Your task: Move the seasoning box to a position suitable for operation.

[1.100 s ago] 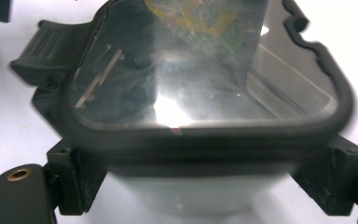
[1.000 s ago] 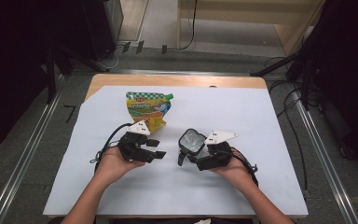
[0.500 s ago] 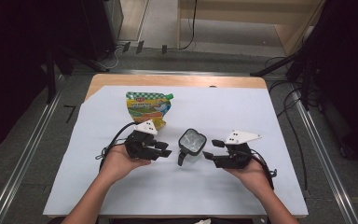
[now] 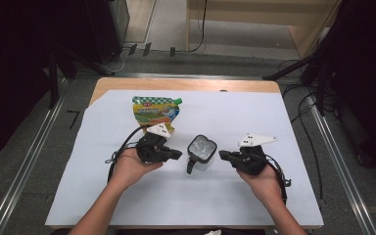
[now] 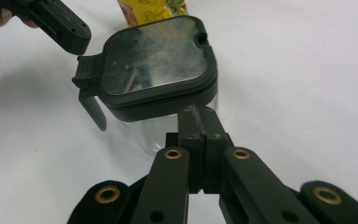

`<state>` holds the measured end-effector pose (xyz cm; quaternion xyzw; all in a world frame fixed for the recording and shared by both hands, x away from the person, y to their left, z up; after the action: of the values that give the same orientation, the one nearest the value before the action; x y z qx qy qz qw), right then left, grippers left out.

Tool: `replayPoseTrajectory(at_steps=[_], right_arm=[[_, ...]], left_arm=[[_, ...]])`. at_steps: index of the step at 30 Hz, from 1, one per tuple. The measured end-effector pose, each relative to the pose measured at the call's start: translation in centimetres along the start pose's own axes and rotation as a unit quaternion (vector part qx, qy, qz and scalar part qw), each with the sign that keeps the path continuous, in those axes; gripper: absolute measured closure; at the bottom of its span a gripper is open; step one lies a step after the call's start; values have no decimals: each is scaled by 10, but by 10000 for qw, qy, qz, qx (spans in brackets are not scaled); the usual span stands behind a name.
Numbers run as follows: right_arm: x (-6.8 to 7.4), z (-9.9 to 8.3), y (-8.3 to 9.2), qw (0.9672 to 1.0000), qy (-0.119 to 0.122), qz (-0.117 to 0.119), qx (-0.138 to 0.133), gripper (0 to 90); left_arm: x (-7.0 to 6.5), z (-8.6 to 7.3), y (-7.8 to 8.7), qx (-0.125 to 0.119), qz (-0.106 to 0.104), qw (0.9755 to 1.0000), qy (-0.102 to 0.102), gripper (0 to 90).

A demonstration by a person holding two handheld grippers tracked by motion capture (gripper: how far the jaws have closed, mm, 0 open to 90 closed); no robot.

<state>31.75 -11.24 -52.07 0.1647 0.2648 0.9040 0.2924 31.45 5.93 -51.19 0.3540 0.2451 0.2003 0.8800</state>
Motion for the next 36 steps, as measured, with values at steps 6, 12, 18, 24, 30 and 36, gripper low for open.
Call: replayPoseTrajectory(at_steps=[6, 12, 18, 24, 30, 36], right_arm=[[2, -1, -8, 9999, 0, -51, 111, 900], [1, -4, -15, 9996, -46, -41, 281, 900], [1, -4, -15, 9996, -36, -23, 286, 900], [-1, -4, -16, 9995, -87, 12, 310, 900], [-4, -3, -18, 9994, -91, 1, 332, 900], [-7, -2, -20, 9993, -158, 5, 329, 900]], left_arm=[[-5, -6, -10, 75, 20, 10000, -58, 899], [-5, -6, -17, 45, 92, 9999, -68, 893], [-12, -5, -25, 38, 125, 9999, -110, 898], [-14, -6, -26, -13, 128, 9999, -18, 899], [-17, -6, -28, -53, 172, 9998, 1, 900], [-20, -6, -31, -60, 217, 9997, -3, 900]])
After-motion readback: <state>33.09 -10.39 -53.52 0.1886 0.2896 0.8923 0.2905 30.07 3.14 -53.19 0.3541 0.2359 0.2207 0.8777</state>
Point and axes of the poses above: each handheld gripper's, and its own axes: y roughly backward along the jaws, z roughly out of its top, x roughly to its left, the point moved 10 cm from there along -y, roughly forward along the jaws, and after that the axes turned 5 degrees about y, right-handed, at the moved point
